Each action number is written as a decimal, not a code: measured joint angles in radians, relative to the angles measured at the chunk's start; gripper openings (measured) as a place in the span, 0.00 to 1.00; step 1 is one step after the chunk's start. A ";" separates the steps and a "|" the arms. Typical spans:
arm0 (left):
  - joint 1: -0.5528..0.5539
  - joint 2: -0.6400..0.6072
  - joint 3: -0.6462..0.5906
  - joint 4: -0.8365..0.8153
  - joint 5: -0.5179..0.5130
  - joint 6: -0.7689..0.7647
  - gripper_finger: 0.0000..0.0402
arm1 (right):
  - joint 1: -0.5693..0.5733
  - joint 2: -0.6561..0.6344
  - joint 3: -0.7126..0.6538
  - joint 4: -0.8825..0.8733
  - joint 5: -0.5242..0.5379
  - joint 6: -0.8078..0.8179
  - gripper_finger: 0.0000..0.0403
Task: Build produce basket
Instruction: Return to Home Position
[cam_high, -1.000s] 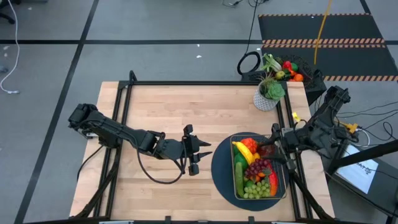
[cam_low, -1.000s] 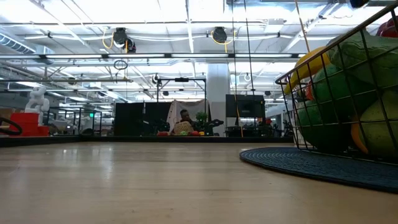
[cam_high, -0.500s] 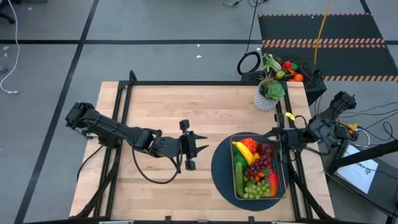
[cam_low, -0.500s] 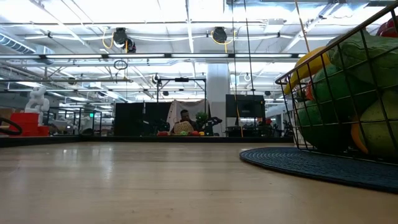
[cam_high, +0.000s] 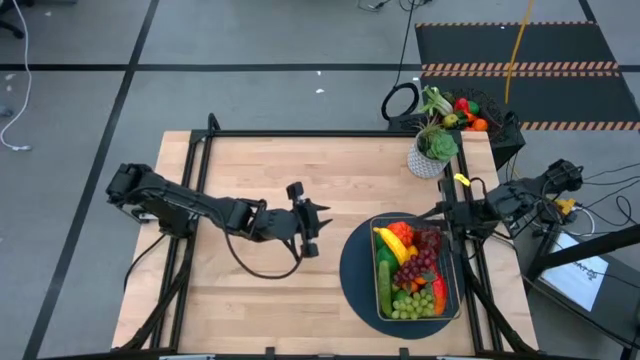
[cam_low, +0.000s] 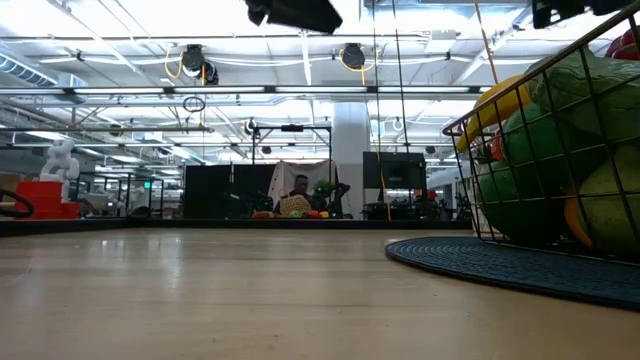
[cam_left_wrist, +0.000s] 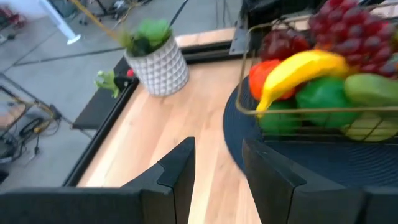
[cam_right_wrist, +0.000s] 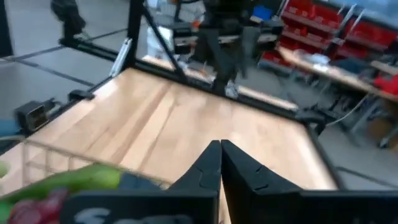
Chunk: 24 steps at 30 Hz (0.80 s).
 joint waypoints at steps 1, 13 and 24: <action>0.003 0.000 -0.009 0.000 -0.001 -0.007 0.34 | 0.001 -0.007 0.000 -0.017 -0.018 0.015 0.00; -0.001 -0.055 -0.155 0.195 -0.008 0.036 0.26 | 0.001 -0.132 -0.155 0.068 -0.100 0.088 0.00; 0.018 -0.226 -0.465 0.499 0.085 0.067 0.02 | 0.000 -0.254 -0.274 0.143 -0.096 0.012 0.00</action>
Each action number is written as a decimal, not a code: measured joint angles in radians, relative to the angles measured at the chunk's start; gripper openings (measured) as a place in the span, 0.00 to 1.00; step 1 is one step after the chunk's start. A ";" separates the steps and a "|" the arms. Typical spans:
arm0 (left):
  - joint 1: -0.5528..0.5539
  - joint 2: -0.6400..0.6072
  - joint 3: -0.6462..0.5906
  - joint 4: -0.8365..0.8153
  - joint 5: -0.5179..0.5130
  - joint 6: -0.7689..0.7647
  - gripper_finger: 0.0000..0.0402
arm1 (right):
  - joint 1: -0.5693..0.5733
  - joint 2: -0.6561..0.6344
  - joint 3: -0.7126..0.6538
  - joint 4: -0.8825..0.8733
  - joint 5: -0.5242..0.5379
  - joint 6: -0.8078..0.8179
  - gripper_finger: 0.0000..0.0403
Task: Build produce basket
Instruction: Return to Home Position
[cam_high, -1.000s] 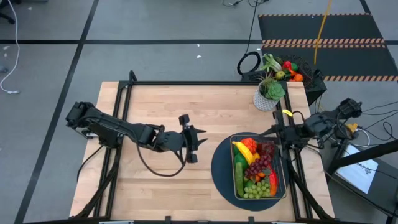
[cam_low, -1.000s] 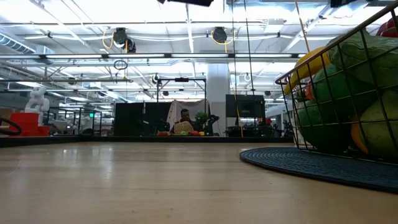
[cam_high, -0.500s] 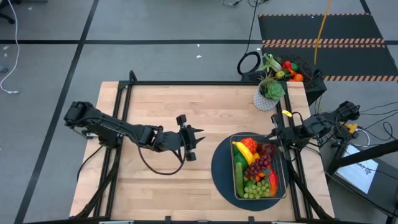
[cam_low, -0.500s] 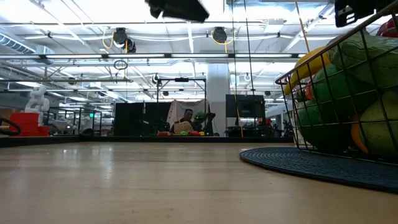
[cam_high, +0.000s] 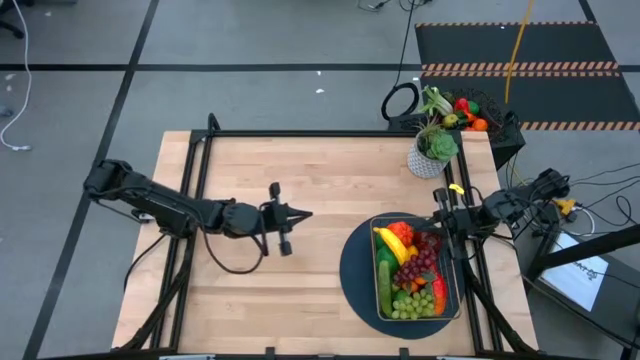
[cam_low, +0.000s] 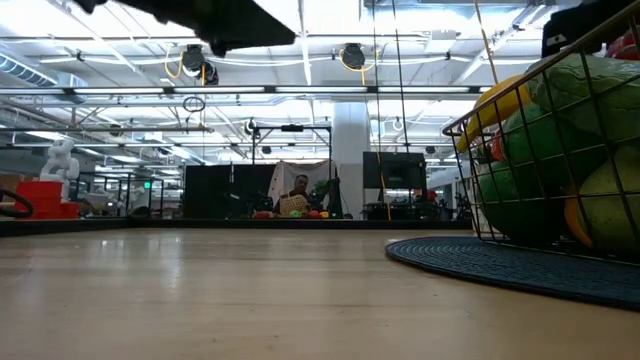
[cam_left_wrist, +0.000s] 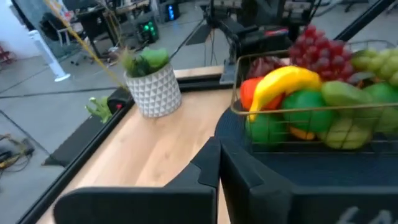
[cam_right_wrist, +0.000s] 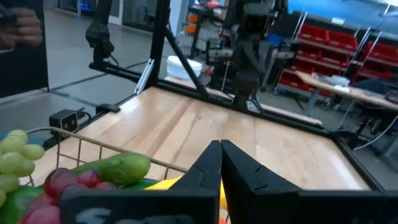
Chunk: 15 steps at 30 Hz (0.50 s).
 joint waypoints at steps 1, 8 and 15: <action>-0.001 -0.011 -0.027 0.033 0.008 0.001 0.02 | -0.002 -0.017 -0.010 0.002 -0.001 -0.007 0.00; 0.001 -0.103 -0.226 0.221 0.082 0.006 0.01 | -0.029 -0.081 -0.057 0.034 -0.001 -0.004 0.00; 0.003 -0.156 -0.400 0.437 0.103 0.006 0.04 | -0.033 -0.088 -0.121 0.066 -0.003 -0.008 0.00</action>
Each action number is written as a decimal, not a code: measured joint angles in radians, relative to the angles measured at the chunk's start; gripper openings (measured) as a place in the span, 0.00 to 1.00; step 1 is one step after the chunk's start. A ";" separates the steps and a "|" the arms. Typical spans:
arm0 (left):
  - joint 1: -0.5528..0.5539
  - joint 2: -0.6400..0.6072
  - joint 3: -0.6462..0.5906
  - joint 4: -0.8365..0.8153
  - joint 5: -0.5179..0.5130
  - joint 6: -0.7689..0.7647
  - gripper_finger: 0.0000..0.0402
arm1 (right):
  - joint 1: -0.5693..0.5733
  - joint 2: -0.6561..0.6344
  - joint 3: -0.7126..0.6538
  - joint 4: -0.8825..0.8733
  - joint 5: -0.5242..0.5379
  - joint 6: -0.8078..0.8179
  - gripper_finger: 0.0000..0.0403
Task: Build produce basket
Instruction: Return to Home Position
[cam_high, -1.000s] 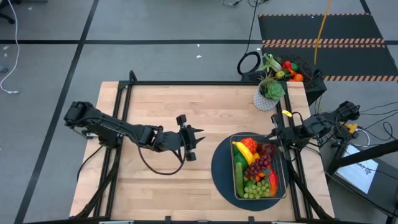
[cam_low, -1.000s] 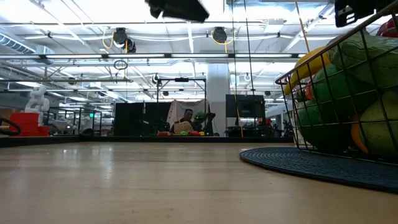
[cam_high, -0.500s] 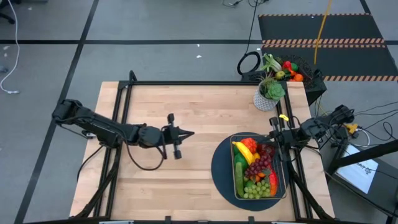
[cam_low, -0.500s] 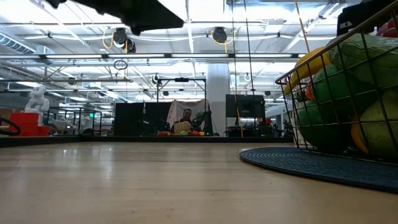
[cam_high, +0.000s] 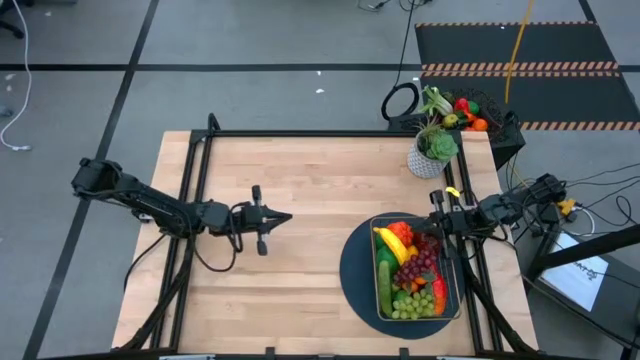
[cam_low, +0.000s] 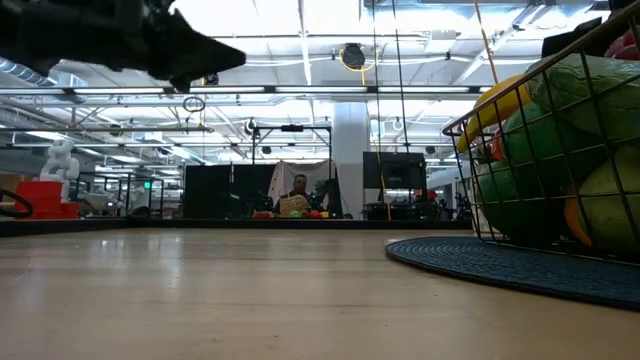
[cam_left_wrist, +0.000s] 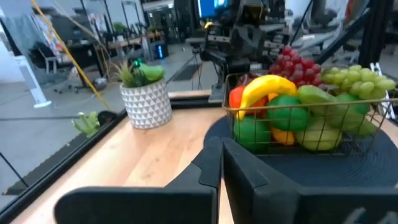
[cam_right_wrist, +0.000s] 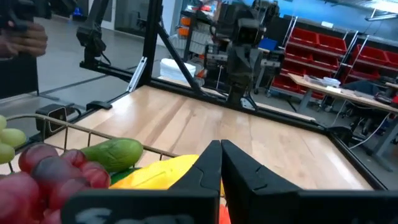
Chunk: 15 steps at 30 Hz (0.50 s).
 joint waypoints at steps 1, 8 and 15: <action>0.000 -0.005 -0.022 0.029 0.000 0.002 0.04 | 0.000 0.000 -0.002 0.009 0.000 -0.002 0.00; 0.003 -0.051 -0.148 0.096 0.024 -0.017 0.01 | 0.000 -0.007 -0.006 0.006 -0.051 0.018 0.00; 0.003 -0.161 -0.241 0.102 0.026 -0.064 0.03 | 0.000 -0.008 -0.011 -0.008 -0.079 0.022 0.00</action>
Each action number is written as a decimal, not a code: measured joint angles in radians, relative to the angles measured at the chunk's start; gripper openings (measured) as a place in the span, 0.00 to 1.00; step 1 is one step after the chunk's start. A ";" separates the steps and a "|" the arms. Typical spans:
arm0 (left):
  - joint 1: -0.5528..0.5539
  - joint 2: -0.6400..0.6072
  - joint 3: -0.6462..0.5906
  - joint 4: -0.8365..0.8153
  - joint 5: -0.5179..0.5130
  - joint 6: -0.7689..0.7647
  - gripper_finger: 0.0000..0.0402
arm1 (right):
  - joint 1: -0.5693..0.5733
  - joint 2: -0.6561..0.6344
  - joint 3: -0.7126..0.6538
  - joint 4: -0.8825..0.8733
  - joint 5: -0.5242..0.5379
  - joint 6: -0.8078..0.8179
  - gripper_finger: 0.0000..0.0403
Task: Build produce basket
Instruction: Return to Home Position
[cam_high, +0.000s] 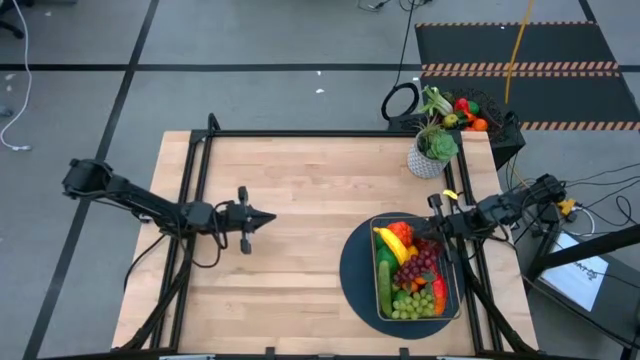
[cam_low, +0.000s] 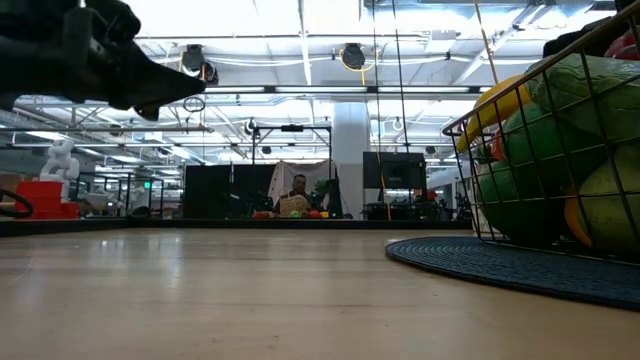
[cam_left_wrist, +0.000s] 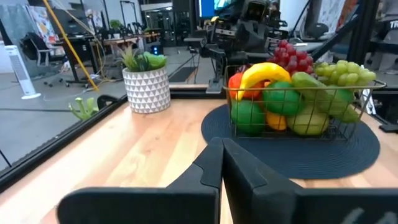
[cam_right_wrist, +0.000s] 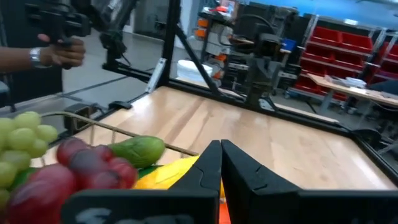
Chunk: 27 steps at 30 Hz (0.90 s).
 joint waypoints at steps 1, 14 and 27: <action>0.000 -0.016 -0.011 -0.001 0.000 -0.005 0.03 | 0.000 -0.001 -0.007 0.008 -0.005 -0.001 0.00; 0.000 -0.078 -0.051 -0.001 -0.002 -0.020 0.01 | 0.000 -0.008 -0.087 0.120 -0.001 -0.050 0.00; 0.000 -0.078 -0.051 0.001 -0.003 -0.019 0.01 | -0.112 -0.022 -0.150 0.237 -0.145 -0.047 0.00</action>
